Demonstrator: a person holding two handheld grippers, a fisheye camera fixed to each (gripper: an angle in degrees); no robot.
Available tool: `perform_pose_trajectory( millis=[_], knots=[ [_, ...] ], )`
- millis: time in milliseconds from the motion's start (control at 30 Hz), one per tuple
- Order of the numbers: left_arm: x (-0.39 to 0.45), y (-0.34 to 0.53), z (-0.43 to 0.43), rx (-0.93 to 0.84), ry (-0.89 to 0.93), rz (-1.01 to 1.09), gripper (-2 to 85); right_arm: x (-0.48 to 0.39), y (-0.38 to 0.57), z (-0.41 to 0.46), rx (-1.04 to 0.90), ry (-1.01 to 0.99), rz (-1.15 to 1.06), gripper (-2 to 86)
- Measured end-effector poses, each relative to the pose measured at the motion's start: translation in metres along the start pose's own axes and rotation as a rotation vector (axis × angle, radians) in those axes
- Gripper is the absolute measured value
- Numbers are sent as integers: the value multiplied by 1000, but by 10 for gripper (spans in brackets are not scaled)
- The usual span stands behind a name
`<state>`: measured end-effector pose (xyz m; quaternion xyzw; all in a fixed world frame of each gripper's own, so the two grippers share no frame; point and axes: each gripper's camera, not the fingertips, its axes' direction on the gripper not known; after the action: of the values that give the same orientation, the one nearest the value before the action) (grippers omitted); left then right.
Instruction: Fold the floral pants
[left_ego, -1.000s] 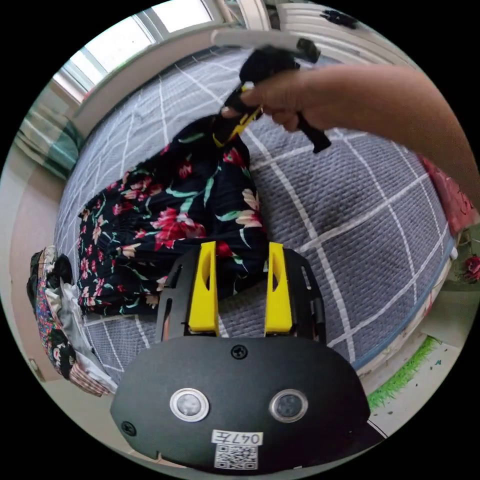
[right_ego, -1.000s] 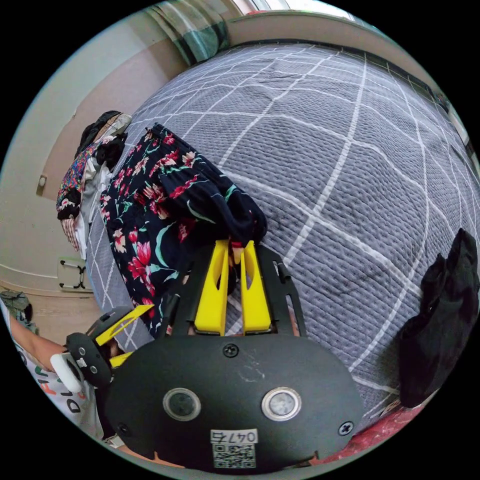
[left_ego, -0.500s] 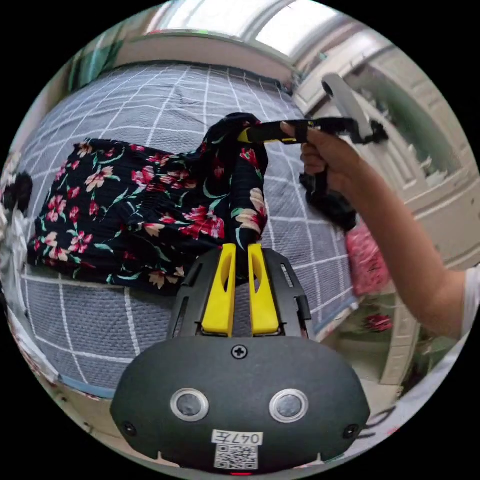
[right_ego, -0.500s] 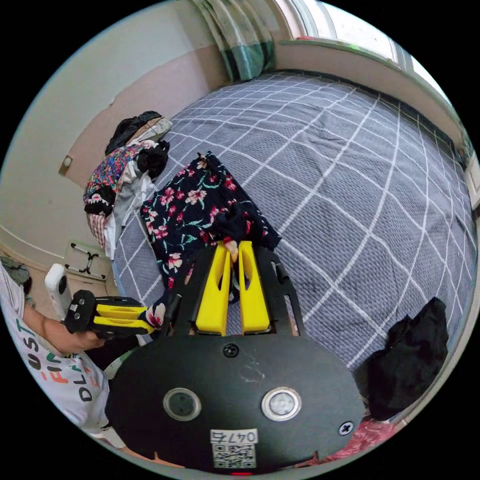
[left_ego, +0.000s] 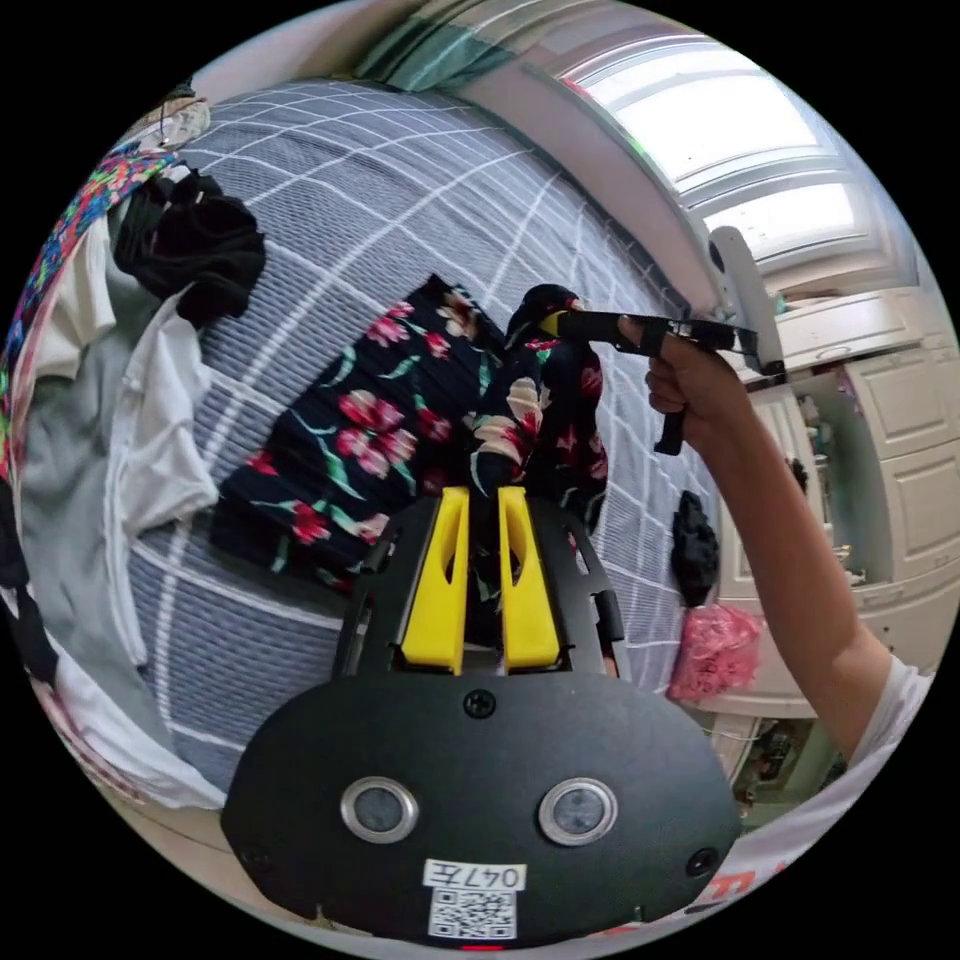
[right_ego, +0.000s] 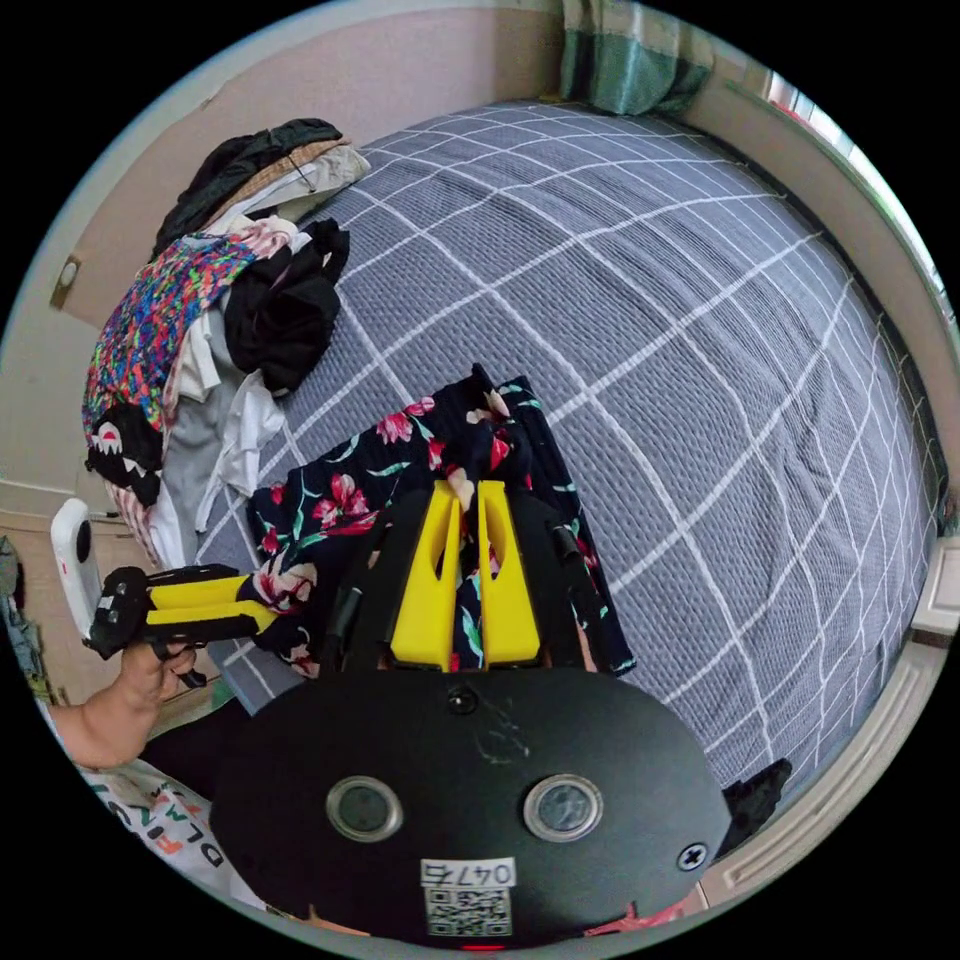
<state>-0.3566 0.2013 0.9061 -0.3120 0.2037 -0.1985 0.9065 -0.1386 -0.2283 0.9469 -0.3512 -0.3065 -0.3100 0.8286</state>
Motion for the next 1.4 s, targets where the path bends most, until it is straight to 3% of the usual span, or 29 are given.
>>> perform_pose_trajectory(
  millis=[133, 267, 400, 467, 600, 667, 767, 1000, 1067, 1133, 1267, 1400],
  knots=[
    [-38, -14, 4, -8, -86, -11, 69, -21, -39, 45, -16, 42, -19, 24],
    [-75, -19, -1, 2, -210, -65, 178, -29, -54, 71, 36, 20, -64, 119],
    [-97, -5, -32, 96, -200, -75, 208, -30, -52, 58, 97, -66, -87, 156],
    [-100, 7, -48, 113, -176, -70, 207, -26, -35, 20, 239, -125, -77, 154],
    [-91, 33, -75, 140, -172, -44, 181, -24, 20, -26, 410, -161, -62, 90],
    [-76, 34, -81, 169, -146, 50, 149, -29, 65, -29, 441, -62, -22, 23],
    [-49, 14, -68, 159, -102, 234, 101, -29, 94, -12, 411, 82, 37, 0],
    [-73, -18, -12, 33, -409, 160, 38, -26, 23, 52, 217, -23, -154, -5],
    [-91, -13, -13, 31, -444, 100, 11, -10, 3, 81, 88, 25, -135, -5],
    [-109, -10, -15, 7, -410, 56, 3, 13, 0, 89, 69, -74, -55, -5],
    [-107, 1, -47, 122, -330, 86, 3, 17, 11, 50, 252, -248, -49, -3],
    [-96, -2, -52, 168, -418, 151, 10, 1, -4, 36, 307, -207, -112, -3]
  ],
)
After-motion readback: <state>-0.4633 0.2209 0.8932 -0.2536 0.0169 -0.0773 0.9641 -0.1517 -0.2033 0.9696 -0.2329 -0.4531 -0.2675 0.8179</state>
